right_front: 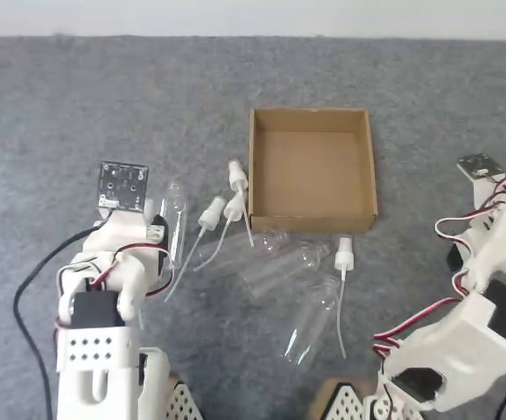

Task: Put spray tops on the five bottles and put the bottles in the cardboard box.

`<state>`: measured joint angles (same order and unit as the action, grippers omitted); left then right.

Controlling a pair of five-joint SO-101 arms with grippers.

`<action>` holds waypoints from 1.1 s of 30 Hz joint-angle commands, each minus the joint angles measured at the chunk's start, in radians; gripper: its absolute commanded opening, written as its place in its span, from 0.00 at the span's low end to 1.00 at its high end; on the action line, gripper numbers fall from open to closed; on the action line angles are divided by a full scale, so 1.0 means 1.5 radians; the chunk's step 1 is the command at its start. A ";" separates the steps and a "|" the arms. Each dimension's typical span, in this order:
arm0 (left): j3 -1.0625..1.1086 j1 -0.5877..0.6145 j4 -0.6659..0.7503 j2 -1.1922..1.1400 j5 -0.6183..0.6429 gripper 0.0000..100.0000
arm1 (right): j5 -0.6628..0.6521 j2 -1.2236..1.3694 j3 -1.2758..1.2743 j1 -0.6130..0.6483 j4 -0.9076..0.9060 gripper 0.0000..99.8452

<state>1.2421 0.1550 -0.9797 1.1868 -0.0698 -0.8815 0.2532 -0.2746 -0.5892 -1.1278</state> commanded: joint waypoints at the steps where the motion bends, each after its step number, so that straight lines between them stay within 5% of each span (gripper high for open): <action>1: -0.005 0.002 0.019 0.020 -0.002 0.02 | -0.010 -0.049 0.041 0.007 -0.001 0.00; 11: -0.025 0.003 0.045 0.021 -0.003 0.01 | 0.032 -0.322 0.040 0.145 -0.157 0.01; 21: -0.272 -0.002 -0.081 0.015 0.003 0.01 | 0.180 -0.533 0.034 0.453 -0.238 0.01; 28: -0.430 -0.004 -0.122 0.015 0.047 0.01 | 0.305 -0.574 -0.057 0.732 -0.130 0.01; 33: -0.503 -0.039 -0.137 0.015 0.064 0.01 | 0.347 -0.624 -0.177 0.825 0.018 0.01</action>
<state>0.5961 0.1304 -1.1761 1.1960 -0.0008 -0.4120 -0.5861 -0.4465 0.5539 -1.2658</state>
